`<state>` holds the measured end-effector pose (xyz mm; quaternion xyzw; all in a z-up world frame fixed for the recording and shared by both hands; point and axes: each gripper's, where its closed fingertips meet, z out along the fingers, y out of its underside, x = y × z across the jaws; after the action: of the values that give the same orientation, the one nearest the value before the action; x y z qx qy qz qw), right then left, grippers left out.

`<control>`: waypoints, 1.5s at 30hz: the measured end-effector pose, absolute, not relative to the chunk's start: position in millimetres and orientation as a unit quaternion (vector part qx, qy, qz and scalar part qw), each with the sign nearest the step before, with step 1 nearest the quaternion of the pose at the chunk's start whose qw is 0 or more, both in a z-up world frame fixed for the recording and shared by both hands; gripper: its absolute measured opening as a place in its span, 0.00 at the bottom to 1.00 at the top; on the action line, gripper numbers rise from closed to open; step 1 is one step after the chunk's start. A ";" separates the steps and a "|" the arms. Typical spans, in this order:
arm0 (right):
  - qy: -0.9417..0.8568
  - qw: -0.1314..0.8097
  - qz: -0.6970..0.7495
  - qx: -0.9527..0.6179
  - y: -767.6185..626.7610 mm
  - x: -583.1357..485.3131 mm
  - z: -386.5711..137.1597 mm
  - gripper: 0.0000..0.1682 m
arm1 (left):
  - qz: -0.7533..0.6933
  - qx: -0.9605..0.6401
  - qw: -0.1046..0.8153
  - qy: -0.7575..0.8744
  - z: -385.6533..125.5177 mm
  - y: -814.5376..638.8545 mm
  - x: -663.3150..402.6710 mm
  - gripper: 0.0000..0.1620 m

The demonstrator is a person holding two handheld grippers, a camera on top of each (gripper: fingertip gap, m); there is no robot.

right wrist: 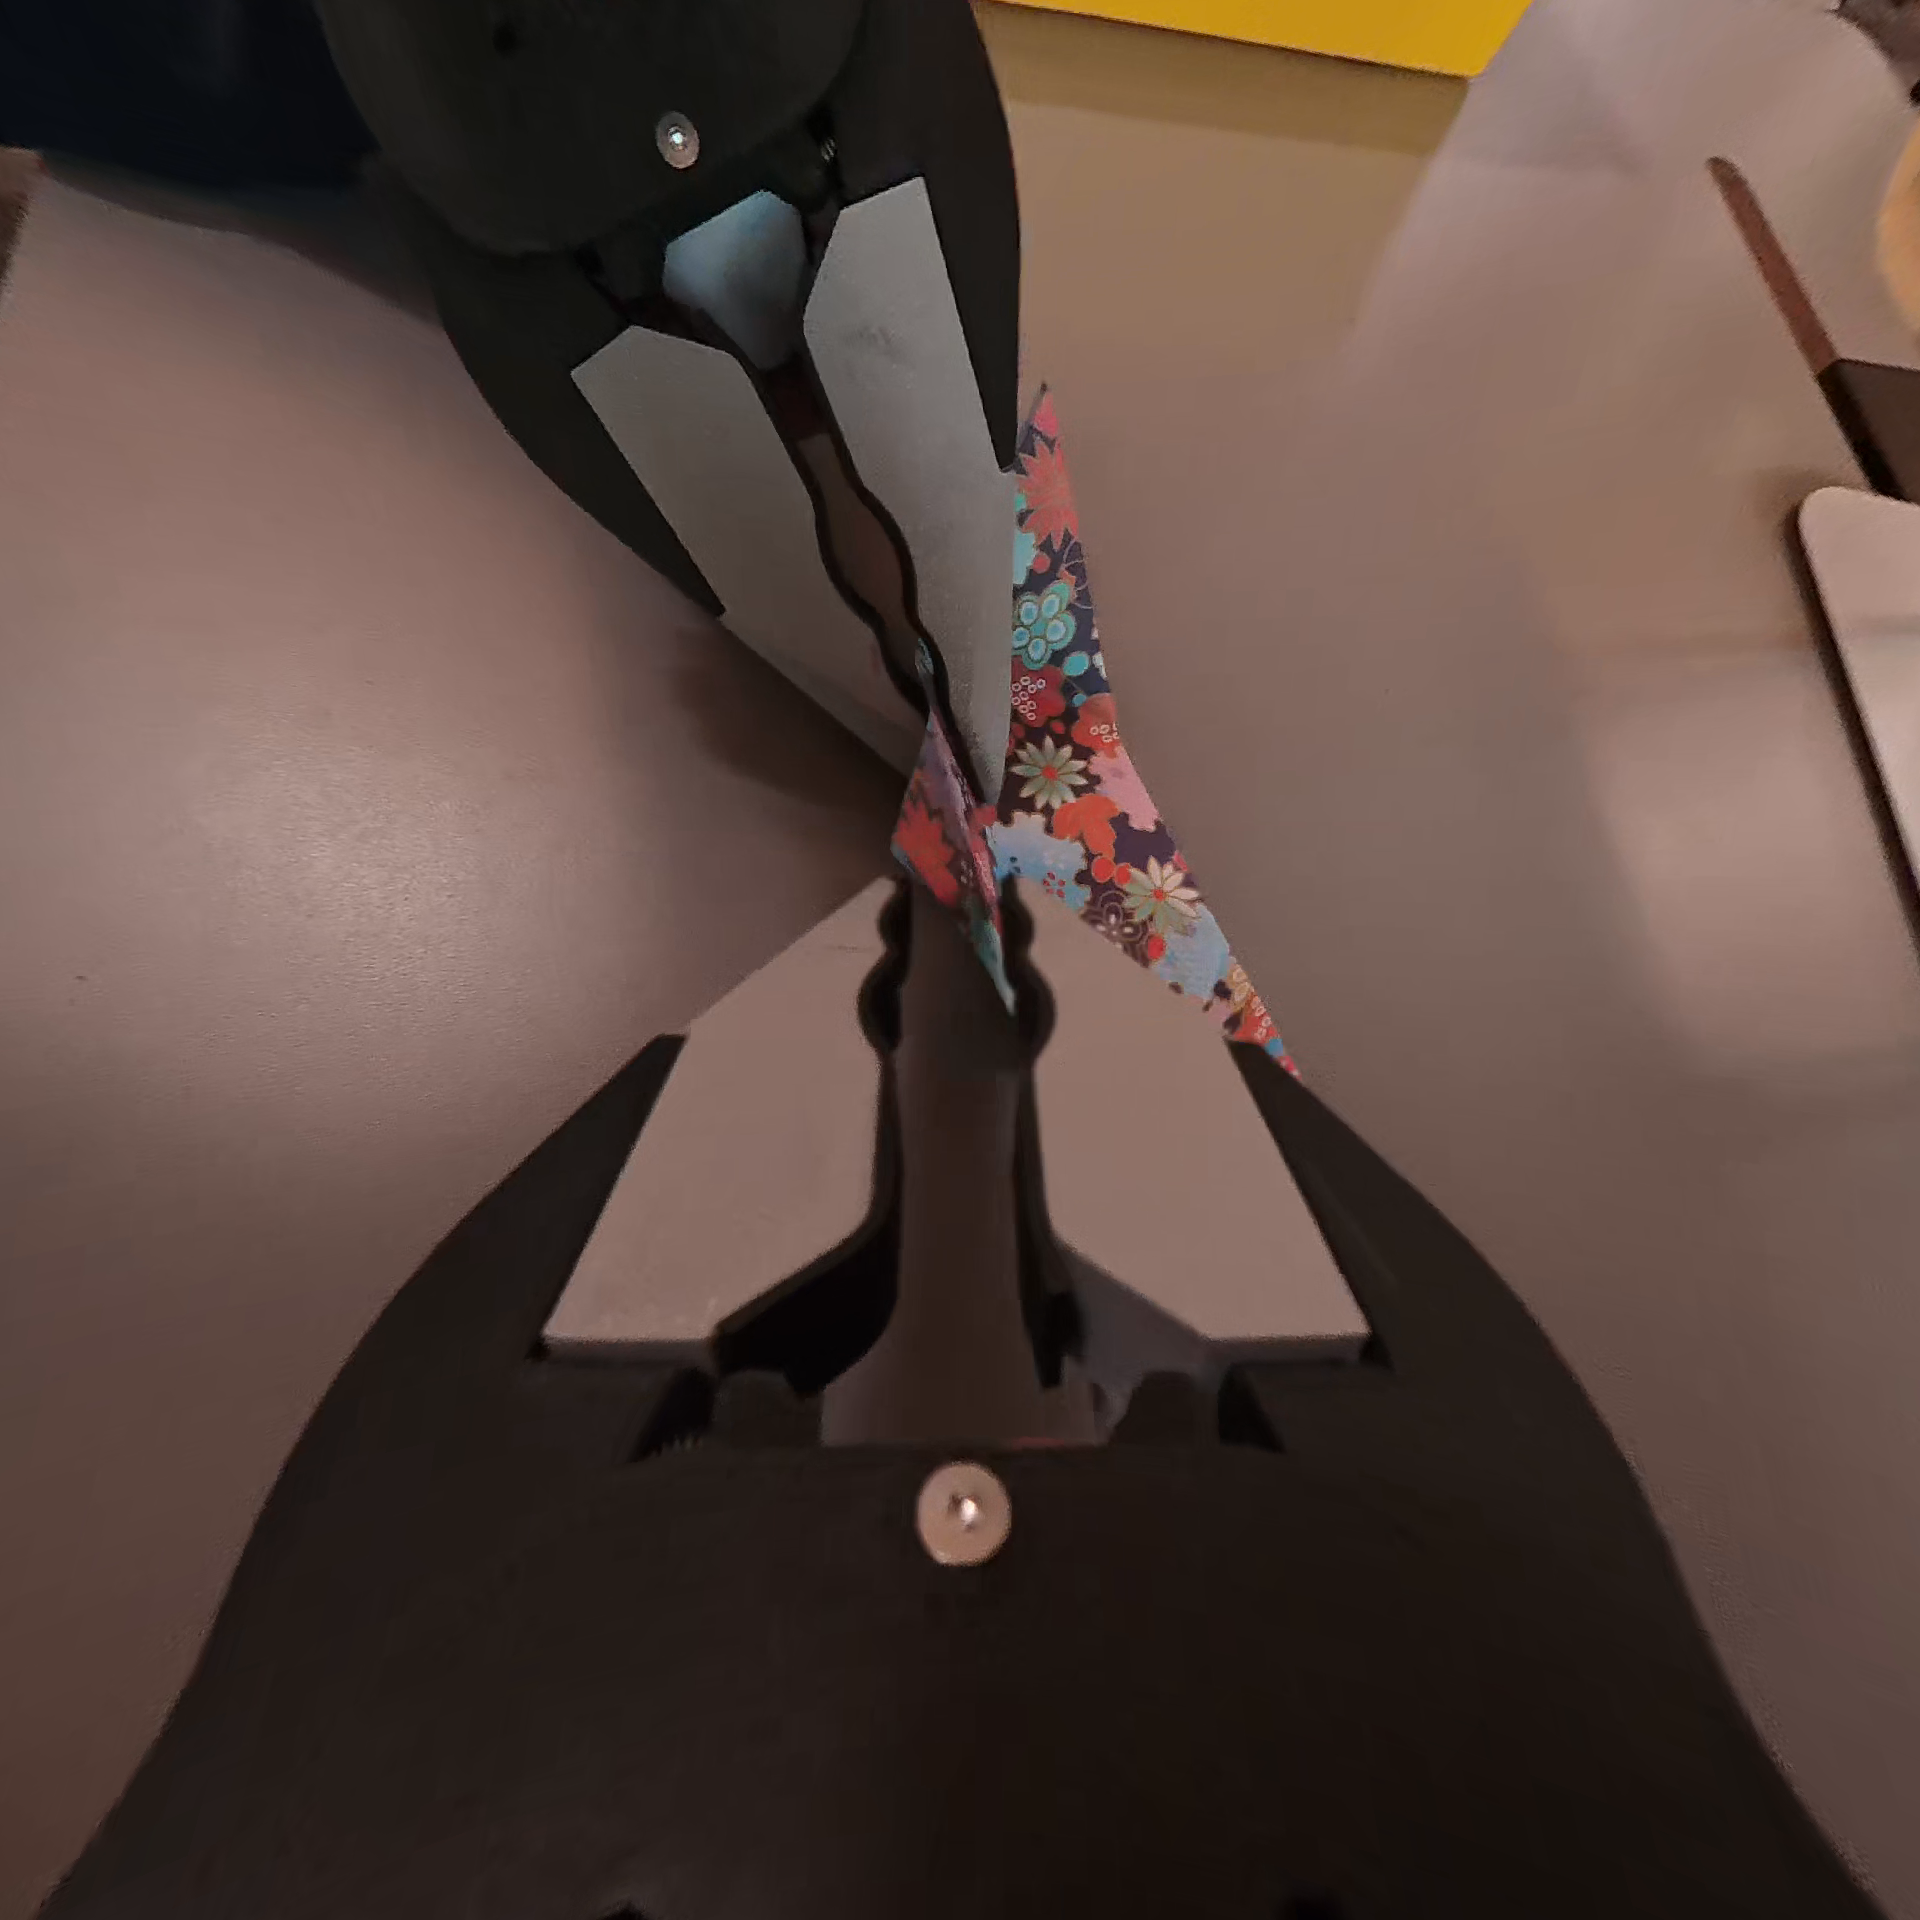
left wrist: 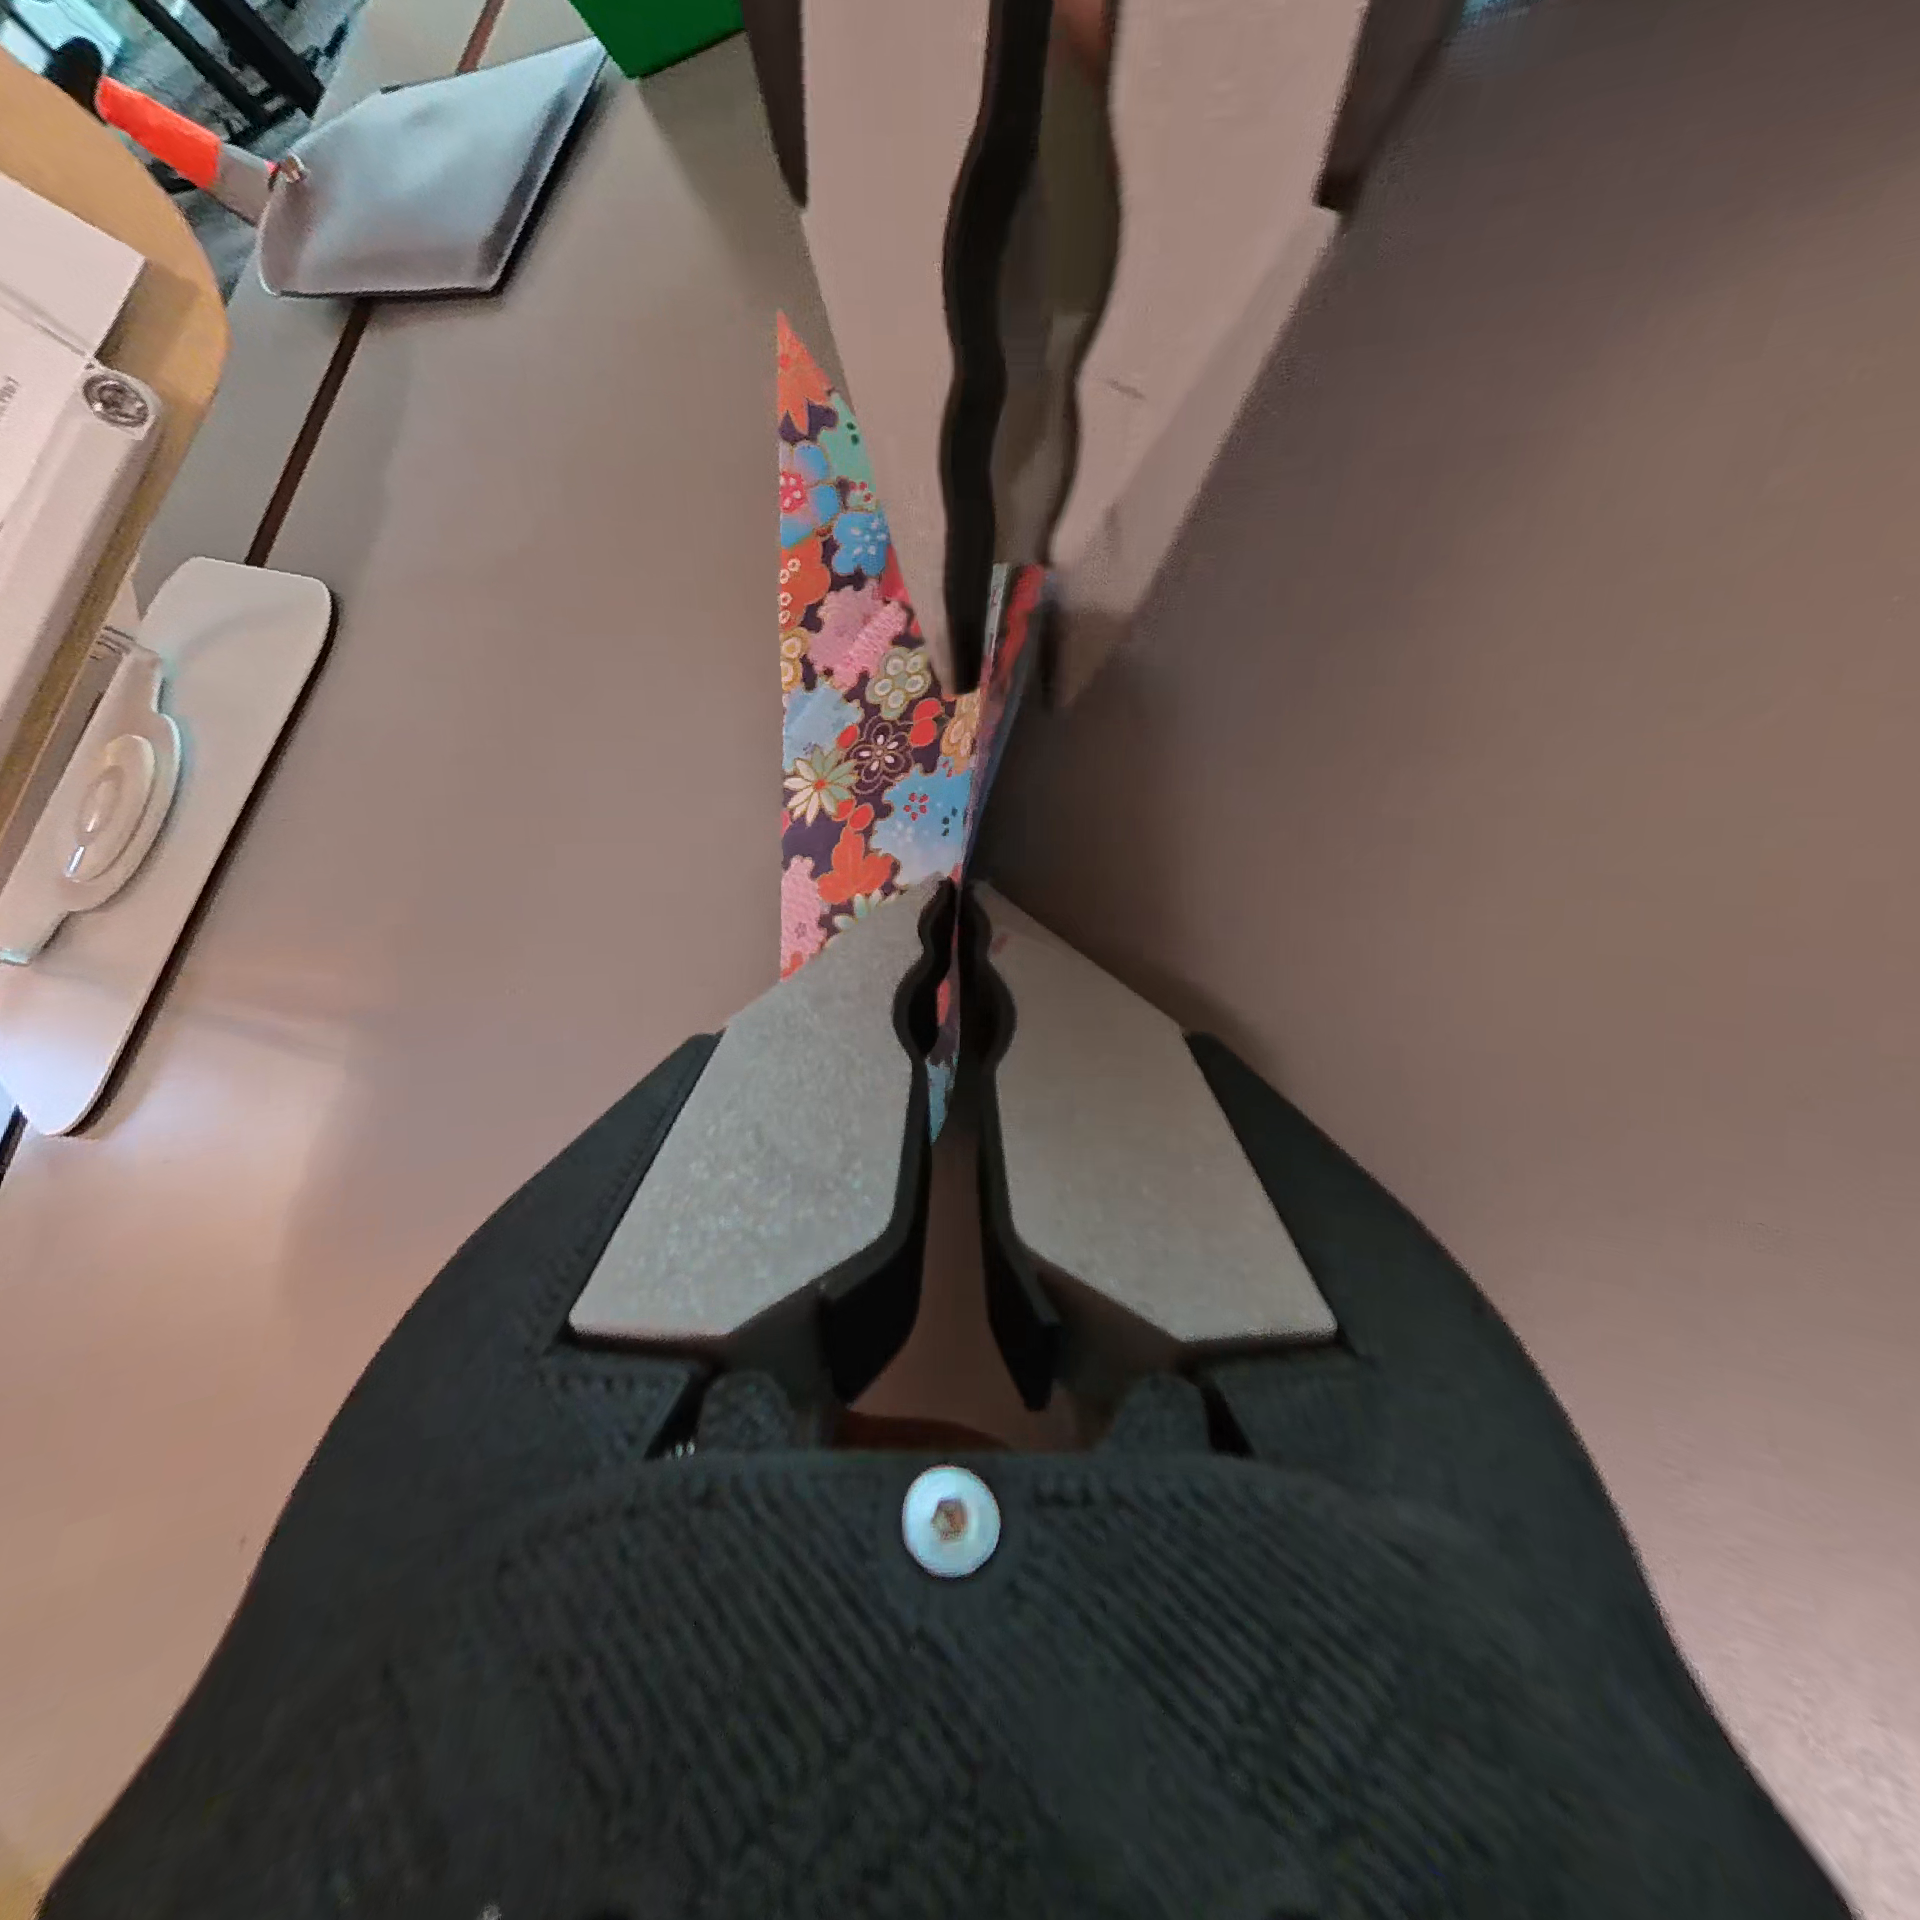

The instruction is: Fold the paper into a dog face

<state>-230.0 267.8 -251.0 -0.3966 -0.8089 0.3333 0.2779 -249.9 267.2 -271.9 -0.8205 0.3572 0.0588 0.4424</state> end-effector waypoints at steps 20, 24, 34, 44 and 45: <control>-0.677 0.005 0.492 -0.547 263.7 -218.8 -252.7 0.00 | 0.098 -0.754 0.490 0.427 -262.3 261.5 -228.8 0.17; -0.660 -0.033 0.518 -0.543 255.6 -215.8 -246.1 0.00 | 0.115 -0.743 0.499 0.431 -259.6 262.7 -229.3 0.18; -0.598 -0.094 0.544 -0.582 259.8 -213.3 -243.1 0.00 | 0.197 -0.676 0.528 0.474 -242.2 258.2 -222.1 0.20; -0.554 -0.144 0.559 -0.600 256.9 -212.6 -242.0 0.00 | 0.322 -0.613 0.505 0.516 -244.2 265.1 -223.4 0.20; -0.546 -0.149 0.564 -0.602 257.6 -212.7 -240.9 0.00 | 0.332 -0.604 0.507 0.518 -242.1 265.0 -222.2 0.20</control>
<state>-212.7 257.6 -240.9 -0.6016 -0.5459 0.5638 -0.1490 -222.2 265.0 -242.1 -0.6037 0.5182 0.3323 0.5066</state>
